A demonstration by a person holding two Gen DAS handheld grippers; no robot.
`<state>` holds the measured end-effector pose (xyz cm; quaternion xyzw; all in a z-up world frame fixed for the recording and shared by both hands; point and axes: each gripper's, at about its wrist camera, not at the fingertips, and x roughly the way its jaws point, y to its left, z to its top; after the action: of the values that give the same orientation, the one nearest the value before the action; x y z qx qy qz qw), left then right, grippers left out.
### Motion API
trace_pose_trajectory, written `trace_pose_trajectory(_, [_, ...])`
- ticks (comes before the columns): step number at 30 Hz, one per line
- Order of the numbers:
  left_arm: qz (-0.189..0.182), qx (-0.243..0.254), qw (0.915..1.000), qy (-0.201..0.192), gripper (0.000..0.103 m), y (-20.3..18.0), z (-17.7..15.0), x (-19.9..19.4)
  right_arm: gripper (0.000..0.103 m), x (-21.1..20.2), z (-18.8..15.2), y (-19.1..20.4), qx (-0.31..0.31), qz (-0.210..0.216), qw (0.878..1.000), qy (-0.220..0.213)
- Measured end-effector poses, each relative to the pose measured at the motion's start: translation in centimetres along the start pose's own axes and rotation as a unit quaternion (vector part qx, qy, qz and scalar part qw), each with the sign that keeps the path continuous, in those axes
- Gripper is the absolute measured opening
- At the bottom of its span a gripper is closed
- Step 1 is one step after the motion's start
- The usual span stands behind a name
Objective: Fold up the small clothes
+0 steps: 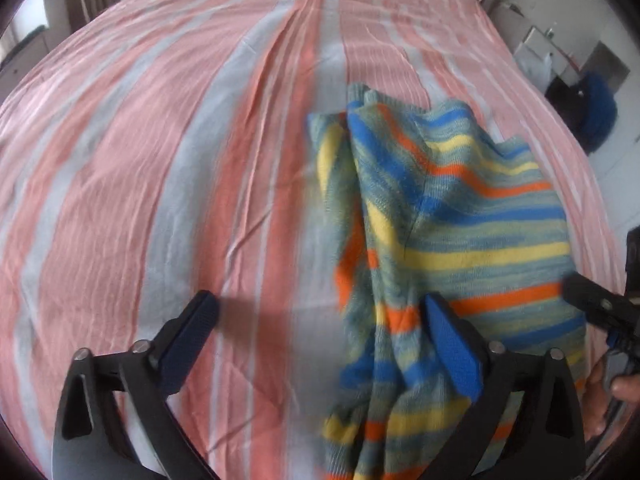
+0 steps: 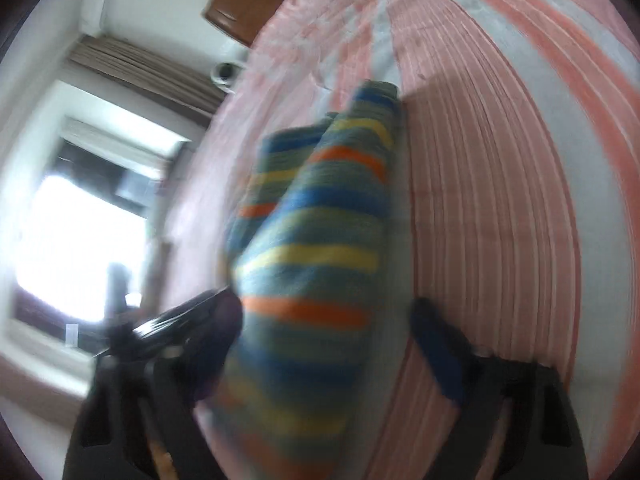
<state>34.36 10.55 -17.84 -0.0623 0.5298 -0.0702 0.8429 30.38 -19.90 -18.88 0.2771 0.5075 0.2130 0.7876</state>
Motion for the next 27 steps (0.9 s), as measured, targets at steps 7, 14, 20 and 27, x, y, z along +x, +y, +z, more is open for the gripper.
trace_pose_trajectory(7, [-0.072, 0.002, 0.9974, -0.006, 0.016, -2.3, 0.0, -0.9, 0.024, 2.2, -2.1, 9.5, -0.205, -0.134, 0.969, -0.034])
trace_pose_trajectory(14, [-0.109, 0.027, 0.9888, -0.098, 0.017, -4.5, -0.8, -11.0, 0.023, -5.7, -3.4, 15.3, -0.254, -0.093, 0.955, -0.119])
trace_pose_trajectory(20, [-0.020, 0.045, 0.9966, -0.066, 0.079, -4.9, -6.1, -10.2, 0.103, -9.3, -4.4, 10.0, -0.200, -0.157, 0.963, -0.086])
trace_pose_trajectory(27, [0.139, 0.122, 0.9731, -0.137, 0.101, -7.6, -17.6, -16.1, 0.103, -18.3, -15.0, 3.9, -0.207, -0.294, 0.927, -0.105])
